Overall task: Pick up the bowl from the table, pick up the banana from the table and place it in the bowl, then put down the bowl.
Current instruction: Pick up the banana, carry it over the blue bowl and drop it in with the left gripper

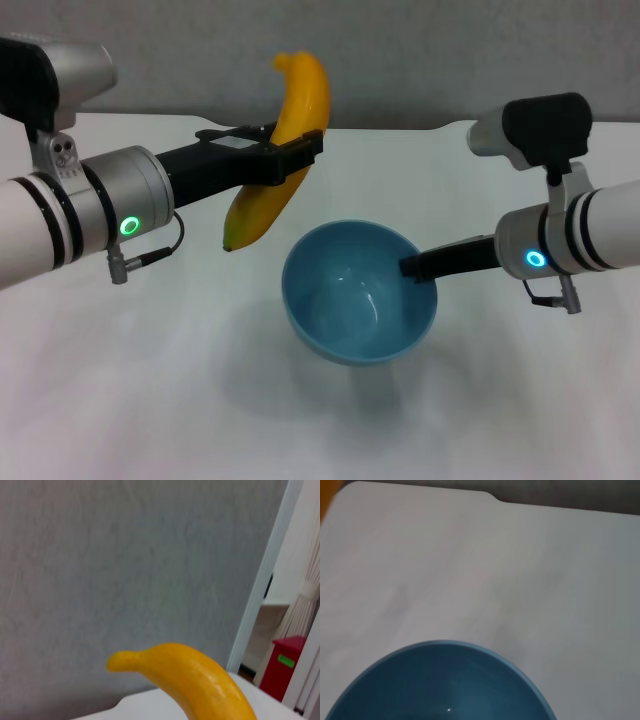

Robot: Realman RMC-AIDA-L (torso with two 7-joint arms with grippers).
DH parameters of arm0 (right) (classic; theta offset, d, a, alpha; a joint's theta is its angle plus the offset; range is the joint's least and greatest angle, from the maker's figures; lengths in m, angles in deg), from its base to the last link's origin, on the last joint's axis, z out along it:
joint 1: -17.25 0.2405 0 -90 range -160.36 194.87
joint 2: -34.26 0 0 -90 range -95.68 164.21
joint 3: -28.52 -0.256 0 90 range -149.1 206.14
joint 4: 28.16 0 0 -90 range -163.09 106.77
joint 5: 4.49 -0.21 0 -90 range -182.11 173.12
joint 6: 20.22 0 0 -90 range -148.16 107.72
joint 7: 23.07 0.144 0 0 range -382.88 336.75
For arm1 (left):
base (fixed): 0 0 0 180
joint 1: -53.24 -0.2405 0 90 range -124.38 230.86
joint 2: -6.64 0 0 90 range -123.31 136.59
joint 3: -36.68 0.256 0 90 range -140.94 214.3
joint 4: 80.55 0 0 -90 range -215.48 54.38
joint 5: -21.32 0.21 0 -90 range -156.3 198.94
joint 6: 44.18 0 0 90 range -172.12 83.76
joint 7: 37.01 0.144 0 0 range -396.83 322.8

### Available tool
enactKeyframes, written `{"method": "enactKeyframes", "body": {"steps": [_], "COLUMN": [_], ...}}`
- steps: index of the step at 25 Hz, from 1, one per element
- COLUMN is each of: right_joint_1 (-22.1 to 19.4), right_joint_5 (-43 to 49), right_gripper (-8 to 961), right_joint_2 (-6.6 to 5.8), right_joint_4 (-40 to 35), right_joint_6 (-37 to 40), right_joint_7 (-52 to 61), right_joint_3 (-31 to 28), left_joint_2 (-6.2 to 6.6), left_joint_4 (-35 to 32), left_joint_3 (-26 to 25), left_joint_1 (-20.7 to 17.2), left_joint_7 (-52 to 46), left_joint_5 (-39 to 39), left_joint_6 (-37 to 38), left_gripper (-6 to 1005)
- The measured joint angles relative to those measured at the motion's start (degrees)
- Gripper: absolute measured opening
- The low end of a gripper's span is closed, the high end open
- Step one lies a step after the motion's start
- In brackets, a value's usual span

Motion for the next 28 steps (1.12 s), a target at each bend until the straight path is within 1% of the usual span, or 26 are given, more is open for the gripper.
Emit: {"method": "enactKeyframes", "body": {"steps": [4,9,14,19,24,28], "right_joint_1": [0.43,1.06,1.46,1.57,1.58,1.88], "right_joint_5": [-1.23,-2.09,-2.12,-2.12,-2.11,-2.11], "right_gripper": [67,68,70,71,73,74], "right_joint_2": [0.06,0.0,-0.05,-0.19,-0.22,-0.21], "right_joint_4": [-0.49,-0.6,-0.63,-0.63,-0.91,-1.54], "right_joint_6": [0.62,0.93,1.52,2.46,3.06,3.04], "right_joint_7": [0.03,-0.1,-0.13,-0.15,-0.19,-0.19], "right_joint_3": [1.28,1.47,1.16,0.76,0.24,0.14], "left_joint_2": [-0.09,0.02,0.0,-0.09,-0.06,-0.11], "left_joint_4": [-3.69,-8.47,-11.76,-15.86,-18.96,-21.18], "left_joint_3": [0.02,0.02,0.06,3.1,3.67,4.98], "left_joint_1": [0.97,1.2,1.53,2.42,2.94,3.14], "left_joint_7": [5.36,12.18,14.84,20.68,24.1,28.48], "left_joint_5": [-7.79,-17.91,-22.51,-31.4,-37.5,-44.53], "left_joint_6": [0.27,-0.06,-1.33,-1.71,-4.37,-6.06], "left_gripper": [507,507,508,509,509,510]}}
